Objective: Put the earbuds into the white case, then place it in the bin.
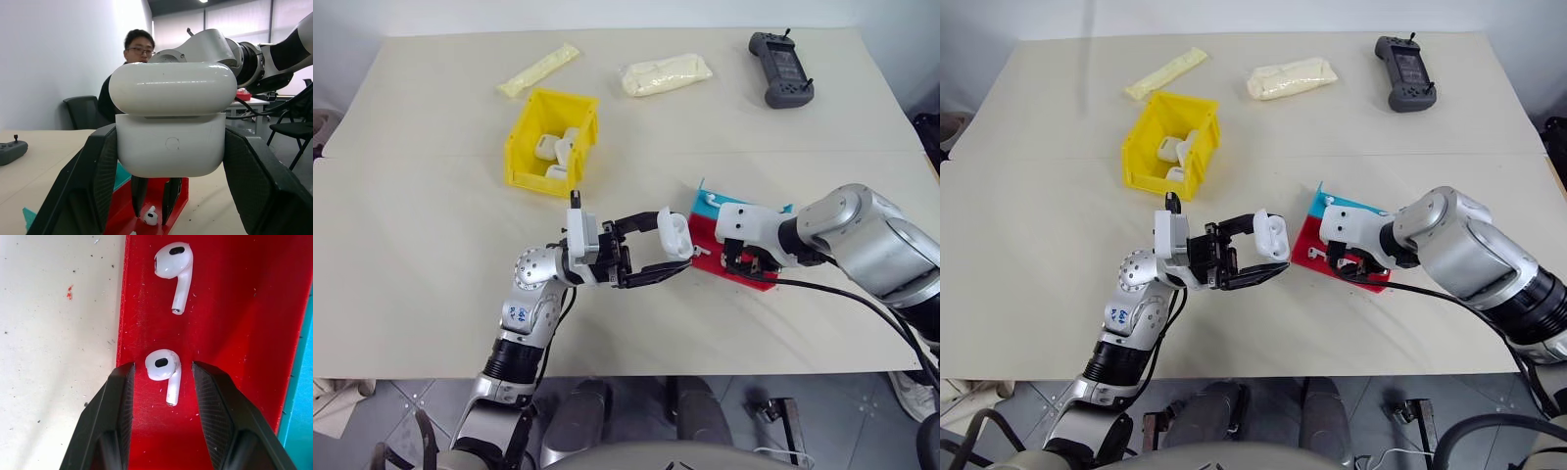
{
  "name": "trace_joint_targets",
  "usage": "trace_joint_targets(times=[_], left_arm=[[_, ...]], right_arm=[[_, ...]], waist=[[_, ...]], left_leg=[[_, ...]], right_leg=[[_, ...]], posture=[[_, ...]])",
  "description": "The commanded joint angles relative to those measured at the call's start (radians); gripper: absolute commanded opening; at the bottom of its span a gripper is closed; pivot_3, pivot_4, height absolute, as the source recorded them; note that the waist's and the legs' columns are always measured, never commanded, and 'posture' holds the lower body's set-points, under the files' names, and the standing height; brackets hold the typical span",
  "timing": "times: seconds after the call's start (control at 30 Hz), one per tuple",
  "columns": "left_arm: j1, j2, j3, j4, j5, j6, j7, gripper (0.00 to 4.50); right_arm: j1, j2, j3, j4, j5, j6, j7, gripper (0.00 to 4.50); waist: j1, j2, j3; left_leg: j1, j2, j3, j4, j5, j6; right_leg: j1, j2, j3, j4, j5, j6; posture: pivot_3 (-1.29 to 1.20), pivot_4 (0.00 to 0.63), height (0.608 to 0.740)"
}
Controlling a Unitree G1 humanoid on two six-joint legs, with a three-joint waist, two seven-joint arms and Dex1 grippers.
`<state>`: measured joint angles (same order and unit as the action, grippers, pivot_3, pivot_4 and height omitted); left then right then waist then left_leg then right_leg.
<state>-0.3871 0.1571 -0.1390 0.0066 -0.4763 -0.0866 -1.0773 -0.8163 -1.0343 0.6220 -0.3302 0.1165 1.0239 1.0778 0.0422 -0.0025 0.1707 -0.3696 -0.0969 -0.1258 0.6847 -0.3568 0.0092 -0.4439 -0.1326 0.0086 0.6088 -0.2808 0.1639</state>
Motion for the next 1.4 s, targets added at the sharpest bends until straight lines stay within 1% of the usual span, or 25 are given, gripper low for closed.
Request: trace_joint_targets(times=[0.03, 0.07, 0.13, 0.17, 0.2, 0.23, 0.27, 0.53, 0.6, 0.67, 0.73, 0.77, 0.83, 0.87, 0.9, 0.93, 0.97, 1.0, 1.03, 1.17, 1.3, 1.4], left_arm=[[-0.002, -0.004, -0.007, -0.05, -0.007, -0.01, 0.004, 2.79], [-0.002, -0.004, -0.007, -0.05, -0.007, -0.01, 0.005, 2.79], [-0.002, -0.005, -0.008, -0.05, -0.008, -0.009, 0.005, 2.79], [-0.002, -0.005, -0.008, -0.05, -0.008, -0.009, 0.005, 2.79], [-0.001, -0.003, -0.009, -0.052, -0.011, -0.004, 0.002, 2.79], [0.001, -0.002, -0.009, -0.053, -0.013, 0.0, 0.001, 2.79], [0.001, -0.001, -0.009, -0.054, -0.013, 0.001, 0.0, 2.79], [0.001, 0.003, -0.006, -0.057, -0.019, 0.011, -0.003, 2.79], [0.001, 0.007, -0.006, -0.061, -0.036, 0.036, -0.01, 2.79], [0.005, 0.013, 0.005, -0.07, -0.061, 0.084, 0.001, 2.79], [-0.001, 0.023, 0.009, -0.069, -0.064, 0.103, -0.001, 2.79], [0.001, 0.031, 0.015, -0.074, -0.068, 0.106, -0.009, 2.79], [-0.013, 0.037, 0.028, -0.07, -0.07, 0.119, 0.002, 2.79], [-0.018, 0.039, 0.032, -0.067, -0.069, 0.123, 0.006, 2.79], [-0.025, 0.044, 0.037, -0.062, -0.061, 0.123, 0.012, 2.79], [-0.029, 0.047, 0.042, -0.058, -0.061, 0.127, 0.015, 2.79], [-0.033, 0.05, 0.05, -0.059, -0.069, 0.135, 0.015, 2.79], [-0.041, 0.048, 0.053, -0.05, -0.063, 0.133, 0.022, 2.79], [-0.045, 0.044, 0.061, -0.045, -0.067, 0.132, 0.026, 2.79], [-0.056, 0.042, 0.069, -0.04, -0.061, 0.135, 0.033, 2.79], [-0.058, 0.056, 0.071, -0.056, -0.101, 0.182, 0.001, 2.79], [-0.063, 0.057, 0.073, -0.066, -0.125, 0.211, -0.012, 2.79]], right_arm=[[0.012, 0.009, -0.007, 0.008, -0.03, -0.003, 0.0, 1.87], [0.013, 0.01, -0.006, 0.007, -0.033, -0.006, 0.001, 1.87], [0.017, 0.009, -0.004, 0.005, -0.038, -0.009, 0.006, 1.53], [0.019, 0.008, -0.004, 0.003, -0.04, -0.011, 0.01, 1.31], [0.02, 0.009, -0.004, 0.003, -0.043, -0.011, 0.011, 0.95], [0.021, 0.01, -0.005, 0.002, -0.045, -0.012, 0.013, 0.69], [0.022, 0.012, -0.006, 0.003, -0.048, -0.012, 0.013, 0.51], [0.034, 0.015, -0.033, -0.014, -0.051, 0.007, 0.013, 0.51], [0.048, 0.004, -0.082, -0.034, -0.027, 0.02, 0.013, 0.51], [0.075, -0.001, -0.165, -0.066, 0.02, 0.053, 0.016, 0.51], [0.123, 0.011, -0.317, -0.099, 0.11, 0.11, 0.025, 0.51], [0.139, 0.023, -0.372, -0.117, 0.142, 0.139, 0.02, 0.51], [0.258, 0.067, -0.593, -0.138, 0.231, 0.061, 0.026, 0.51], [0.305, 0.083, -0.665, -0.145, 0.257, 0.02, 0.027, 0.51], [0.366, 0.116, -0.744, -0.157, 0.287, -0.061, 0.038, 0.51], [0.41, 0.157, -0.807, -0.166, 0.326, -0.132, 0.055, 0.51], [0.437, 0.213, -0.869, -0.168, 0.402, -0.151, 0.07, 0.51], [0.463, 0.285, -0.935, -0.166, 0.452, -0.192, 0.042, 0.51], [0.479, 0.335, -0.971, -0.169, 0.49, -0.197, 0.011, 0.51], [0.531, 0.481, -1.007, -0.198, 0.581, -0.333, -0.028, 0.51], [0.522, 0.636, -0.962, -0.227, 0.666, -0.396, -0.141, 0.51], [0.525, 0.688, -0.917, -0.237, 0.673, -0.443, -0.182, 0.51]], waist=[[-0.002, 0.0, 0.0], [-0.003, 0.0, 0.0], [-0.005, 0.0, 0.0], [-0.006, 0.0, 0.0], [-0.008, 0.0, 0.0], [-0.011, 0.0, 0.0], [-0.012, 0.0, 0.0], [-0.014, 0.0, 0.0], [-0.013, 0.0, 0.0], [-0.013, 0.0, 0.0], [-0.014, 0.0, 0.0], [-0.014, 0.0, 0.0], [-0.014, 0.0, 0.0], [-0.012, -0.001, 0.0], [-0.011, -0.001, 0.0], [-0.01, -0.001, 0.0], [-0.01, -0.001, 0.0], [-0.011, -0.001, 0.0], [-0.014, -0.001, 0.0], [-0.019, -0.001, -0.001], [-0.022, 0.0, -0.001], [-0.022, 0.0, -0.001]], left_leg=[[0.0, 0.0, 0.0, 0.0, 0.0, 0.0], [0.0, 0.0, 0.0, 0.0, 0.0, 0.0], [0.0, 0.0, 0.0, 0.0, 0.0, 0.0], [0.0, 0.0, 0.0, 0.0, 0.0, 0.0], [0.0, 0.0, 0.0, 0.0, 0.0, 0.0], [0.0, 0.0, 0.0, 0.0, 0.0, 0.0], [0.0, 0.0, 0.0, 0.0, 0.0, 0.0], [0.0, 0.0, 0.0, 0.0, 0.0, 0.0], [0.0, 0.0, 0.0, 0.0, 0.0, 0.0], [0.0, 0.0, 0.0, 0.0, 0.0, 0.0], [-0.001, 0.0, -0.001, 0.0, 0.0, 0.0], [-0.001, 0.0, -0.001, 0.0, 0.0, 0.0], [-0.001, 0.0, -0.001, 0.0, 0.0, 0.0], [-0.001, 0.0, -0.001, -0.001, 0.0, 0.0], [-0.001, 0.0, -0.001, -0.001, 0.0, 0.0], [-0.001, 0.0, -0.001, -0.001, 0.0, 0.0], [0.0, 0.0, -0.001, -0.001, 0.0, 0.0], [0.0, 0.0, -0.001, -0.001, 0.0, 0.0], [0.0, 0.0, 0.0, -0.001, 0.0, 0.0], [0.001, 0.001, 0.0, 0.0, 0.001, -0.001], [0.002, 0.001, 0.0, -0.001, 0.001, -0.001], [0.001, 0.001, 0.0, 0.0, 0.001, -0.001]], right_leg=[[0.0, 0.0, 0.0, 0.0, 0.0, 0.0], [0.0, 0.0, 0.0, 0.0, 0.0, 0.0], [0.0, 0.0, 0.0, 0.0, 0.0, 0.0], [0.0, 0.0, 0.0, 0.0, 0.0, 0.0], [0.0, 0.0, 0.0, 0.0, 0.0, 0.0], [0.0, 0.0, 0.0, 0.001, 0.0, 0.0], [0.0, 0.0, 0.0, 0.001, 0.0, 0.0], [0.0, 0.0, 0.0, 0.001, 0.0, 0.0], [0.0, 0.0, 0.0, 0.001, 0.0, 0.0], [0.0, 0.0, 0.0, 0.001, 0.0, 0.0], [0.0, 0.0, 0.0, 0.002, 0.0, 0.0], [0.0, 0.0, 0.0, 0.002, 0.0, 0.0], [0.0, 0.0, 0.0, 0.003, 0.0, 0.0], [0.0, 0.0, 0.0, 0.003, 0.0, 0.0], [0.0, 0.001, -0.001, 0.003, 0.0, 0.0], [0.0, 0.0, 0.0, 0.004, 0.0, 0.0], [0.0, 0.0, 0.0, 0.004, 0.0, 0.0], [0.0, 0.0, 0.0, 0.004, 0.0, 0.0], [0.0, 0.0, 0.0, 0.004, 0.0, 0.0], [0.0, 0.001, 0.001, 0.006, 0.001, 0.001], [0.0, 0.001, 0.001, 0.007, 0.001, 0.001], [0.0, 0.001, 0.001, 0.008, 0.001, 0.0]], posture=[[0.0, 0.15, 0.74], [0.0, 0.15, 0.74], [0.0, 0.15, 0.74], [0.0, 0.15, 0.74], [0.0, 0.15, 0.74], [0.0, 0.15, 0.74], [0.0, 0.15, 0.74], [0.0, 0.15, 0.74], [0.0, 0.15, 0.74], [0.0, 0.15, 0.74], [0.0, 0.15, 0.74], [0.0, 0.15, 0.74], [0.0, 0.15, 0.74], [0.0, 0.15, 0.74], [0.0, 0.15, 0.74], [0.0, 0.15, 0.74], [0.0, 0.15, 0.74], [0.0, 0.15, 0.74], [0.0, 0.15, 0.74], [0.0, 0.15, 0.74], [0.0, 0.15, 0.74], [0.0, 0.15, 0.74]])
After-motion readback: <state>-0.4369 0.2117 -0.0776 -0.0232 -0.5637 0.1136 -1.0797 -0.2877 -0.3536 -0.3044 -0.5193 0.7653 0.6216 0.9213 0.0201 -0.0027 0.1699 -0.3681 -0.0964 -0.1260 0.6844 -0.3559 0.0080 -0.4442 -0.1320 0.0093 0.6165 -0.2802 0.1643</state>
